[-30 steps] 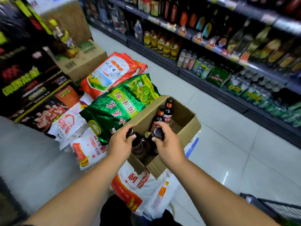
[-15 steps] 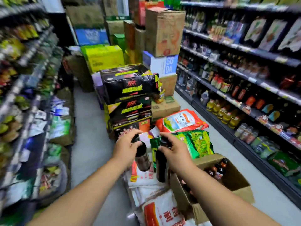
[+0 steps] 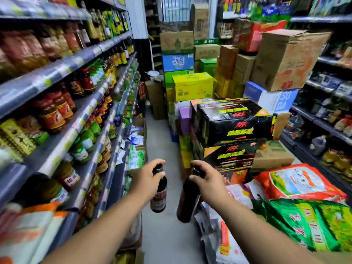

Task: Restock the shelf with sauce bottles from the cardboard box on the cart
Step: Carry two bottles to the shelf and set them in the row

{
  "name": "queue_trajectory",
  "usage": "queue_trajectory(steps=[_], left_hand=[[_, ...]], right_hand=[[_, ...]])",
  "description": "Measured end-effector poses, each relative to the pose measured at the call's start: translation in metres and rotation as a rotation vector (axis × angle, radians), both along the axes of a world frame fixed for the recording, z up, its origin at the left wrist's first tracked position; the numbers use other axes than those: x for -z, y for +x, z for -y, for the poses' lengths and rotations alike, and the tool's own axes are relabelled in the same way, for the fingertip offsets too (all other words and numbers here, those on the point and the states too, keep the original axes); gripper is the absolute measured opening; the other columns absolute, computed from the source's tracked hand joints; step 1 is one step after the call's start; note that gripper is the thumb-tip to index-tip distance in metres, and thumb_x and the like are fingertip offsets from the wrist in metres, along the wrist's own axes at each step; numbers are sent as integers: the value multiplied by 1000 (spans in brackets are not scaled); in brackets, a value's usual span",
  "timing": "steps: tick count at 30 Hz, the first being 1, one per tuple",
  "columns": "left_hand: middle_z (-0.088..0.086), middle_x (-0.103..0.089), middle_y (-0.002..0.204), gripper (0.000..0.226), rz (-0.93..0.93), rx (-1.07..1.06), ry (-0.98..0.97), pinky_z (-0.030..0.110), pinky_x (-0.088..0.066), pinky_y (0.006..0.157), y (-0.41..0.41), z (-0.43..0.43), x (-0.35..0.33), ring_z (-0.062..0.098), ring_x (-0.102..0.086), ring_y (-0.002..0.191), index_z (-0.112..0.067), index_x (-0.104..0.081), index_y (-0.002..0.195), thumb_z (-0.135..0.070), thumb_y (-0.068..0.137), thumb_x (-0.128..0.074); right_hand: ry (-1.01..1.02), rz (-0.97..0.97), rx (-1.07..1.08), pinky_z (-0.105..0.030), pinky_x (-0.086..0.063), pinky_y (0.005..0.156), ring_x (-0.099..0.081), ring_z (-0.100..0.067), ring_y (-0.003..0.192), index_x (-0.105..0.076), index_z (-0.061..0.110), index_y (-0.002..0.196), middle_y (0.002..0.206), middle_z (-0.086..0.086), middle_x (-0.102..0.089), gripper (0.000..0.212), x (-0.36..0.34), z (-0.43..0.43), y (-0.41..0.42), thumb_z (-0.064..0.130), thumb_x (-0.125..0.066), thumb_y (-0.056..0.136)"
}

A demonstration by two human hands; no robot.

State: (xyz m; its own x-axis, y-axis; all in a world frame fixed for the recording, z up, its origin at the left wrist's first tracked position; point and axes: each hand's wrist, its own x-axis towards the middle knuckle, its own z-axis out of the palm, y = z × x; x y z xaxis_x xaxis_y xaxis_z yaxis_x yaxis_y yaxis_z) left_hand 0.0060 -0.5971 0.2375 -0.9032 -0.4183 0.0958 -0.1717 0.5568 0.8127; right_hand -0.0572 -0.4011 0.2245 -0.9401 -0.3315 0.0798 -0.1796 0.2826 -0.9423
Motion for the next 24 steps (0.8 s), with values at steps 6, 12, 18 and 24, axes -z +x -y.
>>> queue_trajectory(steps=[6,12,18,24], left_hand=[[-11,-61,105,33,-13,-100,-31,25,-46,86,-37,67,-12,12,-60,99,-29,-65,113,-10,86,-66],[-8,-64,104,31,1,-155,-44,24,-44,83,-117,123,-12,12,-59,97,-30,-65,112,-13,85,-67],[-2,-68,105,31,-27,-236,-13,29,-48,80,-243,183,-17,18,-63,94,-37,-62,101,-12,84,-67],[-5,-67,107,34,-26,-251,-29,34,-51,86,-362,234,-42,18,-63,97,-51,-57,90,-19,83,-67]], right_hand=[[16,-4,-52,-29,-50,97,-65,-7,104,-66,28,118,111,6,-71,45,-1,74,-60,6,-73,79],[60,-30,-95,-31,-50,96,-65,-11,103,-65,32,116,112,6,-70,44,2,135,-154,12,-74,79],[51,-43,-168,-33,-51,96,-64,-14,105,-64,38,112,114,4,-68,42,-2,205,-295,11,-72,81],[102,-105,-231,-27,-47,92,-62,-13,107,-64,34,117,114,5,-68,40,-37,267,-425,14,-70,83]])
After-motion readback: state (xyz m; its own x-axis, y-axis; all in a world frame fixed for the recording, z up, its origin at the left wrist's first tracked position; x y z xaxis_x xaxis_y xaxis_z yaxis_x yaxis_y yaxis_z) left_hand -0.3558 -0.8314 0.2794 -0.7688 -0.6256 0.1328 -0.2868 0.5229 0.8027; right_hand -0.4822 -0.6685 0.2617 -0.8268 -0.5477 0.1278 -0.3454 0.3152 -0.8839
